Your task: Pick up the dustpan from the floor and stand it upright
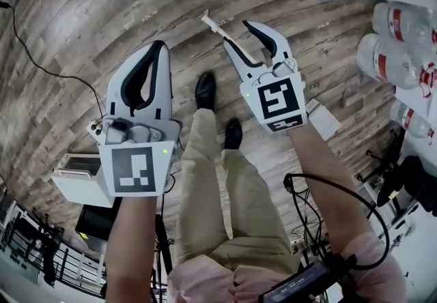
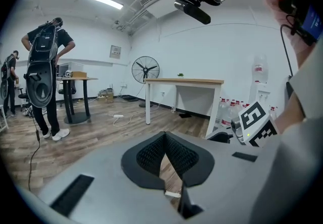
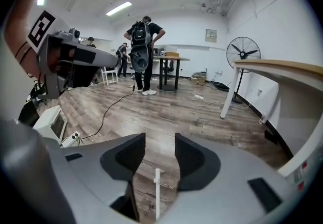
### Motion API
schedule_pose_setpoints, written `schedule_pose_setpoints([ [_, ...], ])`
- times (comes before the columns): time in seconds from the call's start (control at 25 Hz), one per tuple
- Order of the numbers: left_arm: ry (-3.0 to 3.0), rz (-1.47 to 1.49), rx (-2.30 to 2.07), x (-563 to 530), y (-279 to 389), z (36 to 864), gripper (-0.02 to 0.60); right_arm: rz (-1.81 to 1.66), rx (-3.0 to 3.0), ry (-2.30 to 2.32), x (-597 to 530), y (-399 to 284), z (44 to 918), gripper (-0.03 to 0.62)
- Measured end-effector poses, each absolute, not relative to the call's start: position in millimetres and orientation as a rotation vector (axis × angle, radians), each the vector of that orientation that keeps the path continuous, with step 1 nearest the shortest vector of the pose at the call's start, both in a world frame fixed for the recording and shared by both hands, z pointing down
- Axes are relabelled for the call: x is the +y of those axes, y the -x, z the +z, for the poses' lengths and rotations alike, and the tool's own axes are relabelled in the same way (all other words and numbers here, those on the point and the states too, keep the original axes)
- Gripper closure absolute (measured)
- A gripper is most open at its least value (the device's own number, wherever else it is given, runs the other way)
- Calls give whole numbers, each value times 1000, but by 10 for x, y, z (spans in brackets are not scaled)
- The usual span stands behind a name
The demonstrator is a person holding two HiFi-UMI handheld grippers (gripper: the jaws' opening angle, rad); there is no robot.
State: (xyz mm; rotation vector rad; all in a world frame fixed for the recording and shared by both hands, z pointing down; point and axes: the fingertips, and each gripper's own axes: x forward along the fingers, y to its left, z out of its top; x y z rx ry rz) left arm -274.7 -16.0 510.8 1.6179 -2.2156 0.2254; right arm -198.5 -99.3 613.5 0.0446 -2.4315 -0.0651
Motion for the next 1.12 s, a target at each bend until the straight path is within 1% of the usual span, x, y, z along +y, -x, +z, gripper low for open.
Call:
schedule_pose_setpoints([
  [0.48, -1618, 173, -2214, -192, 2913, 5958, 569, -67, -2274, 7, -912, 1987, 7448, 407],
  [0.72, -1589, 177, -2177, -164, 2921, 6351, 569, -106, -2225, 25, -874, 2024, 7896, 407],
  [1.12, -1612, 201, -2180, -217, 3004, 6660, 569, -133, -2155, 39, -878, 2033, 8508, 407],
])
